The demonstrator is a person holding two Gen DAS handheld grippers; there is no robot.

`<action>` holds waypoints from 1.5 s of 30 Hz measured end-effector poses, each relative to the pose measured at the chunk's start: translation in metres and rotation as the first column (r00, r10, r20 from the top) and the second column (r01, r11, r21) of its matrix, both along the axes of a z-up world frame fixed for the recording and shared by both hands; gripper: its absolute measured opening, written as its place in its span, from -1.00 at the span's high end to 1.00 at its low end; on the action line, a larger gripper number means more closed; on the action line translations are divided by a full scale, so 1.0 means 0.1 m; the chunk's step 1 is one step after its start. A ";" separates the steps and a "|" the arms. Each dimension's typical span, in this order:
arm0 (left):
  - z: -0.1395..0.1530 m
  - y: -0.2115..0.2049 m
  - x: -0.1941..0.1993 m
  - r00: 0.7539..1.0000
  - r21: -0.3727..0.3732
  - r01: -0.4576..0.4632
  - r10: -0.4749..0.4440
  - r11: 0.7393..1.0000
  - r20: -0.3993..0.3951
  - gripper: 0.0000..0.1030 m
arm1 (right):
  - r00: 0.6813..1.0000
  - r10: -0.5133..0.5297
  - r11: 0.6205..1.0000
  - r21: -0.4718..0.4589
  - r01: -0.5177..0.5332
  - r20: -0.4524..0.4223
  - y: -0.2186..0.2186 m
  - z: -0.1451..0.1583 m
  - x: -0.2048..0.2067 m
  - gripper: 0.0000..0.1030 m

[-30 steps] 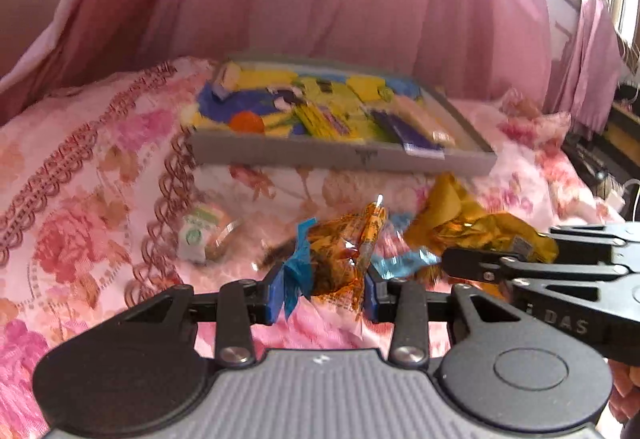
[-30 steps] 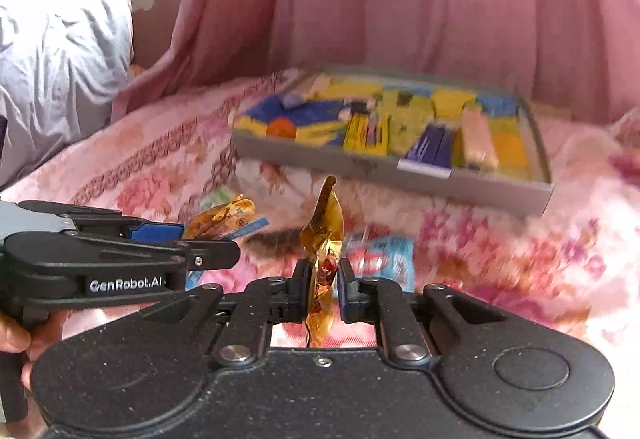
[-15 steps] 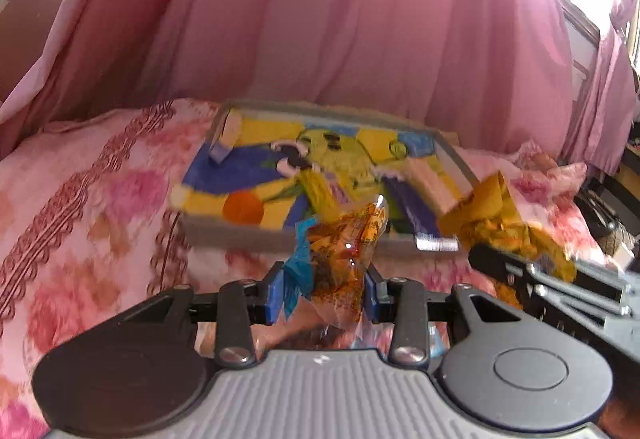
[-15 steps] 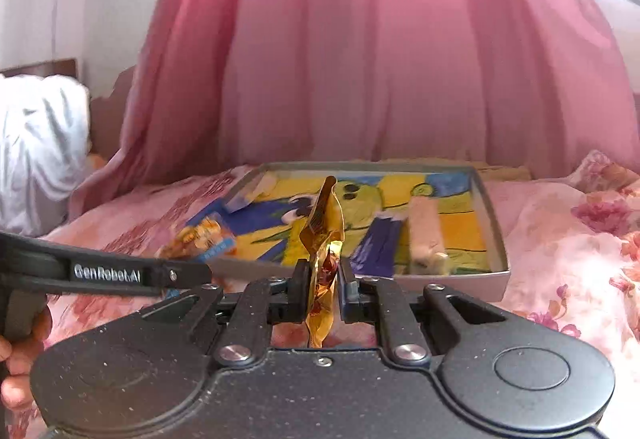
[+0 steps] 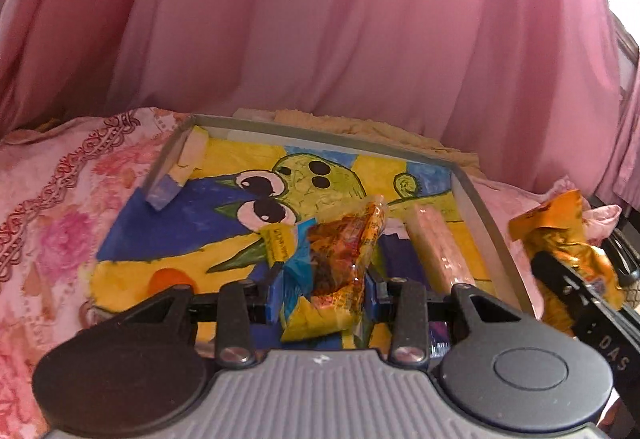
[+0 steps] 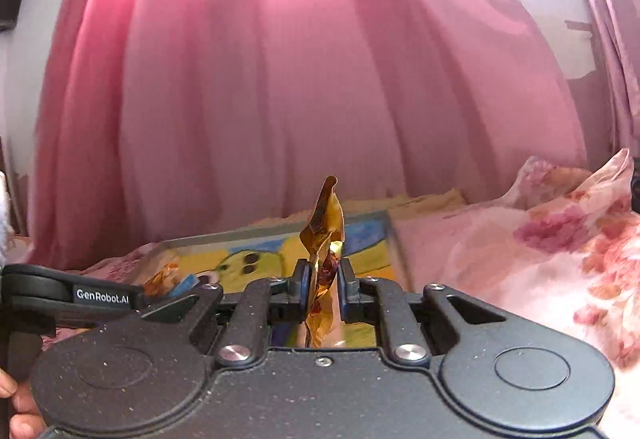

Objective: Organize snacks
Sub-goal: 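Carry the gold wrapper and orange packet into the tray and open both tools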

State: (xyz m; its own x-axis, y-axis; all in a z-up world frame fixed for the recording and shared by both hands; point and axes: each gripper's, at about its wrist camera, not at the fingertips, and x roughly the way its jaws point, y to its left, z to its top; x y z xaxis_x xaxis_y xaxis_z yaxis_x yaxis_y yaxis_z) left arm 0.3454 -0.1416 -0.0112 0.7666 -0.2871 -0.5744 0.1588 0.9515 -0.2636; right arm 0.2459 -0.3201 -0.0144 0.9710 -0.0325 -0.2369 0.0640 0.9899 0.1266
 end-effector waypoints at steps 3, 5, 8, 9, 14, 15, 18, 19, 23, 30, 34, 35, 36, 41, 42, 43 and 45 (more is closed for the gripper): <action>-0.05 -0.11 0.11 1.000 0.019 0.003 -0.002 1.000 -0.011 0.19 | 1.000 -0.022 0.999 -0.033 0.022 -0.009 -0.05 0.01 0.11 0.72; -0.08 -0.18 0.17 1.000 0.035 0.009 -0.008 0.999 -0.018 0.19 | 0.999 -0.030 0.998 -0.063 0.028 -0.025 -0.06 0.00 0.18 0.72; -0.12 -0.26 0.23 0.999 0.057 0.015 -0.013 0.998 -0.030 0.19 | 0.997 -0.037 0.993 -0.110 0.030 -0.061 -0.06 -0.07 0.28 0.72; -0.14 -0.28 0.24 0.999 0.065 0.014 -0.012 0.998 -0.035 0.19 | 0.996 -0.043 0.992 -0.123 0.033 -0.077 -0.04 -0.10 0.31 0.72; -0.22 -0.36 0.27 0.999 0.098 0.014 -0.010 0.995 -0.039 0.19 | 0.990 -0.051 0.990 -0.139 0.032 -0.135 0.00 -0.20 0.43 0.72; -0.22 -0.37 0.27 0.999 0.102 0.017 -0.013 0.995 -0.035 0.19 | 0.989 -0.049 0.989 -0.143 0.029 -0.138 0.01 -0.22 0.45 0.72; -0.23 -0.38 0.28 0.999 0.104 0.025 -0.022 0.994 -0.028 0.18 | 0.987 -0.042 0.990 -0.141 0.020 -0.157 0.03 -0.26 0.48 0.72; -0.23 -0.38 0.29 0.999 0.104 0.025 -0.023 0.994 -0.027 0.18 | 0.986 -0.040 0.990 -0.137 0.017 -0.163 0.03 -0.28 0.50 0.71; -0.24 -0.36 0.30 0.999 0.086 0.023 -0.020 0.996 -0.030 0.18 | 0.984 -0.034 0.992 -0.125 0.012 -0.175 0.03 -0.30 0.52 0.71; -0.22 -0.31 0.34 0.998 0.055 0.013 -0.010 0.998 -0.062 0.07 | 0.983 -0.033 0.993 -0.117 0.012 -0.181 0.03 -0.28 0.54 0.56; -0.19 -0.25 0.36 0.996 0.015 -0.024 0.025 1.000 -0.081 -0.20 | 0.984 -0.033 0.993 -0.115 0.013 -0.176 0.03 -0.27 0.53 0.39; -0.18 -0.22 0.36 0.996 0.003 -0.031 0.032 1.000 -0.083 -0.26 | 0.984 -0.034 0.993 -0.115 0.014 -0.174 0.03 -0.26 0.53 0.35; -0.17 -0.19 0.35 0.996 -0.010 -0.040 0.039 0.999 -0.083 -0.39 | 0.985 -0.033 0.993 -0.114 0.014 -0.170 0.03 -0.26 0.52 0.27; -0.08 -0.08 0.30 0.995 -0.030 -0.079 0.078 0.996 -0.056 -0.60 | 0.989 -0.024 0.995 -0.103 0.009 -0.146 0.04 -0.20 0.48 0.00; -0.06 -0.06 0.29 0.995 -0.030 -0.087 0.085 0.996 -0.051 -0.63 | 0.990 -0.026 0.994 -0.107 0.011 -0.139 0.04 -0.19 0.47 -0.08; -0.03 -0.03 0.28 0.995 -0.029 -0.096 0.095 0.995 -0.044 -0.68 | 0.991 -0.030 0.993 -0.113 0.016 -0.130 0.05 -0.17 0.45 -0.17; 0.02 0.00 0.25 0.993 -0.029 -0.114 0.113 0.993 -0.028 -0.79 | 0.993 -0.044 0.991 -0.129 0.030 -0.113 0.08 -0.14 0.43 -0.27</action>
